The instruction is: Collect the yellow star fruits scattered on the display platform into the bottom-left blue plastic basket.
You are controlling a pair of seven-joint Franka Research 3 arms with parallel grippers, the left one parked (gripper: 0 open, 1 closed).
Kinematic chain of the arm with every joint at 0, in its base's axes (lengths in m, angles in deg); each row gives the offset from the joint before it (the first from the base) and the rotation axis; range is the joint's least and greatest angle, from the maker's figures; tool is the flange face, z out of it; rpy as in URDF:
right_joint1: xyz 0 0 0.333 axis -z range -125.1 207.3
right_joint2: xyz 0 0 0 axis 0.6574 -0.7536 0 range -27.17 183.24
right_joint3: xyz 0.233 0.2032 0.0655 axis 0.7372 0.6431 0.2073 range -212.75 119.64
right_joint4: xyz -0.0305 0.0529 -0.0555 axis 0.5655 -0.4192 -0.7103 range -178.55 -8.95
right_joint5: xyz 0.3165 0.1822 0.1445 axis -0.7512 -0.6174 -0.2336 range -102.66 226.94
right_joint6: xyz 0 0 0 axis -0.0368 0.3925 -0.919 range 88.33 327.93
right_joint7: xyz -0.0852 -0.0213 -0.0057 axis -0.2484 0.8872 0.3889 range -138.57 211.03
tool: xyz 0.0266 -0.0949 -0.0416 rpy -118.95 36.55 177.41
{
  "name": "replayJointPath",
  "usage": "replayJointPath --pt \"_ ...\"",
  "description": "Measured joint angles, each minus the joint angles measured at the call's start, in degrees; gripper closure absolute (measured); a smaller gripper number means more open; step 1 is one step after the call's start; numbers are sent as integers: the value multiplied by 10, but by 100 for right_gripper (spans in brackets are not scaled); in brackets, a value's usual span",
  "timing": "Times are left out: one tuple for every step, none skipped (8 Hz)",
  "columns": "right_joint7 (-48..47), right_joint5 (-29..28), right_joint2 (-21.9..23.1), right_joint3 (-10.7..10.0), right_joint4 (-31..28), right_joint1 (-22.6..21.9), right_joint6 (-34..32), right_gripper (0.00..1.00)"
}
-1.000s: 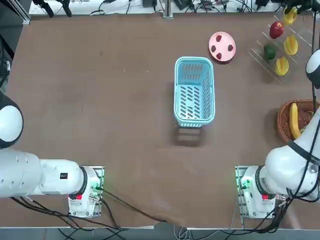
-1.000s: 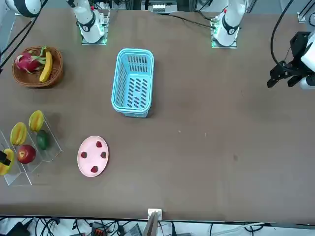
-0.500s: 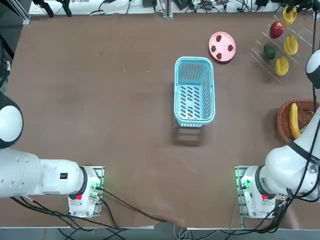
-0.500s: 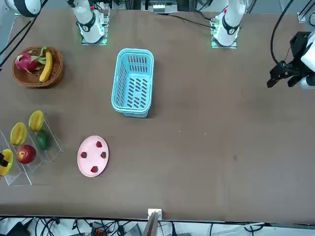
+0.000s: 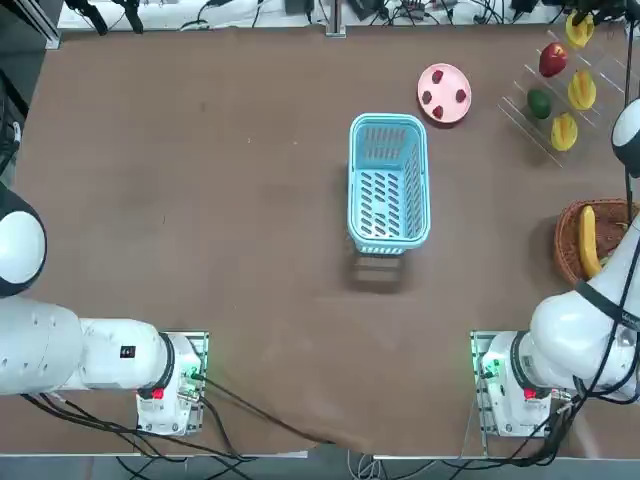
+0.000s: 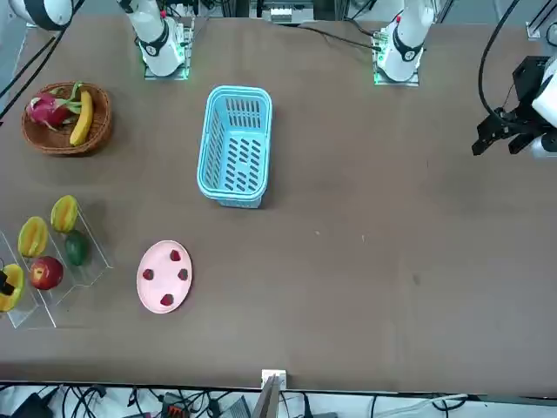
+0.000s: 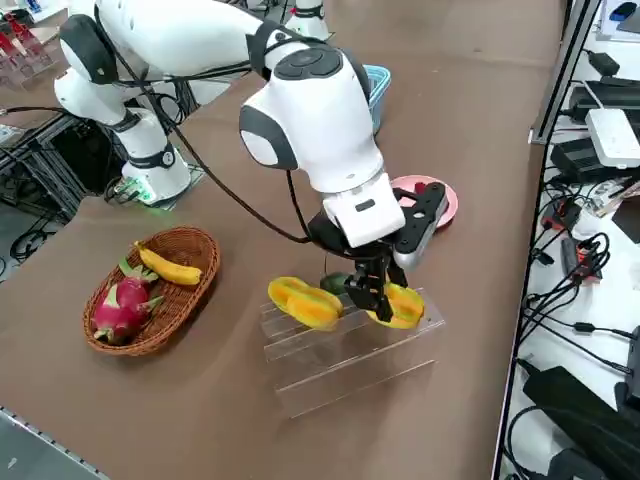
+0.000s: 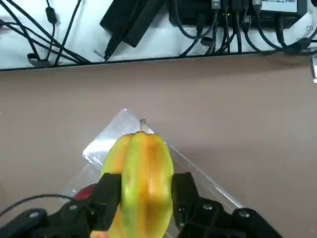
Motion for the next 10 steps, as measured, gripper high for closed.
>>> replayJointPath --pt "0 0 0 0 3 0 -12 41" --pt "0 0 2 -1 10 1 -40 41" --pt "0 0 6 -2 20 2 -70 41" --pt "0 0 18 -2 28 2 -102 41" --pt "0 0 36 -2 34 1 -145 41" --pt "-26 -1 60 1 39 -2 -194 41" --pt "-76 -1 90 9 40 -14 -248 41" --pt "-134 -3 120 13 40 -44 -307 41" --pt "-202 -7 150 16 32 -85 -364 41" --pt "-277 -18 180 19 9 -131 -394 41"
